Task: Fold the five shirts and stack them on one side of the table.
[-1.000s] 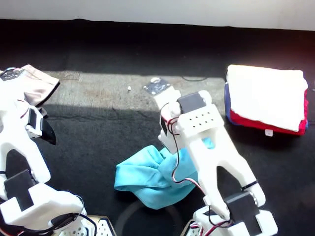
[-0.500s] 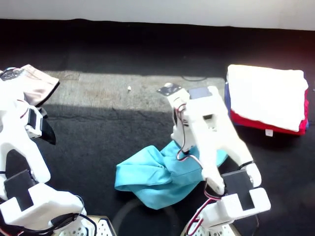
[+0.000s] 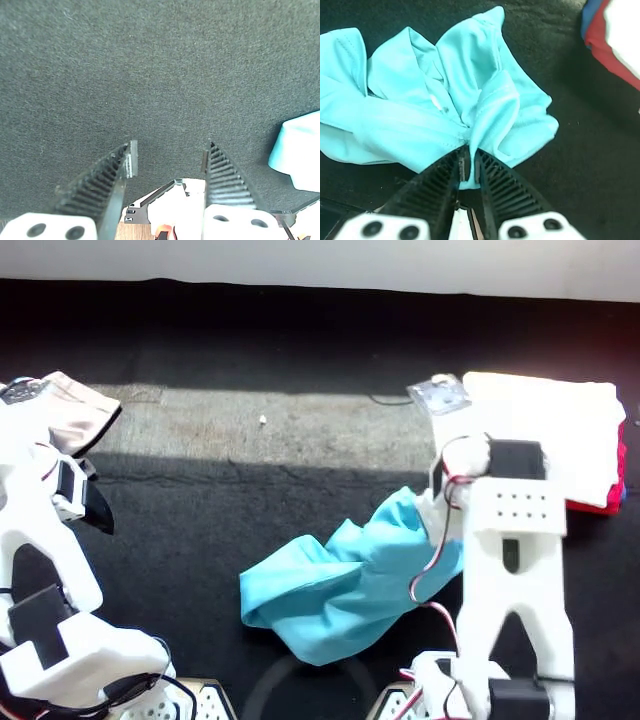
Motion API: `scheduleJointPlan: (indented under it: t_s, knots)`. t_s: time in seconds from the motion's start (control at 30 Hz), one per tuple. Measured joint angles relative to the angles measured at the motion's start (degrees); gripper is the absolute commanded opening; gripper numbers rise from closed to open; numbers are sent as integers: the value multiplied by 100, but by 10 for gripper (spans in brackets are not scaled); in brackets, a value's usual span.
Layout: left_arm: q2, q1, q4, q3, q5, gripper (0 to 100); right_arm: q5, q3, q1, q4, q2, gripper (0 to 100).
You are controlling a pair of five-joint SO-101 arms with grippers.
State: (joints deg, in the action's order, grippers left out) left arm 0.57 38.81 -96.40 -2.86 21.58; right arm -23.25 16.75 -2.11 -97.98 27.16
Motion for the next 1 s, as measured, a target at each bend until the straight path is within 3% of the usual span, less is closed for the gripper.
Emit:
scheduleJointPlan:
  t_s: [0.17, 0.43, 0.63, 0.77, 0.87, 1.0]
  knots:
    - [0, -9, 0, 0, 0, 221, -141, 738, 888, -167, 563, 5]
    - [0, -510, 0, 0, 0, 221, -1486, 2620, 2154, 835, 1213, 11]
    - [0, -897, 0, 0, 0, 221, -2066, 2743, 3165, 1169, 1635, 156]
    - [0, -1073, 0, 0, 0, 221, -2101, 2752, 3833, 1890, 1653, 163]
    - [0, -1169, 0, 0, 0, 221, -2101, 2752, 4070, 2031, 1662, 163]
    - [0, -1266, 0, 0, 0, 221, -2101, 2831, 3824, 1574, 1670, 163]
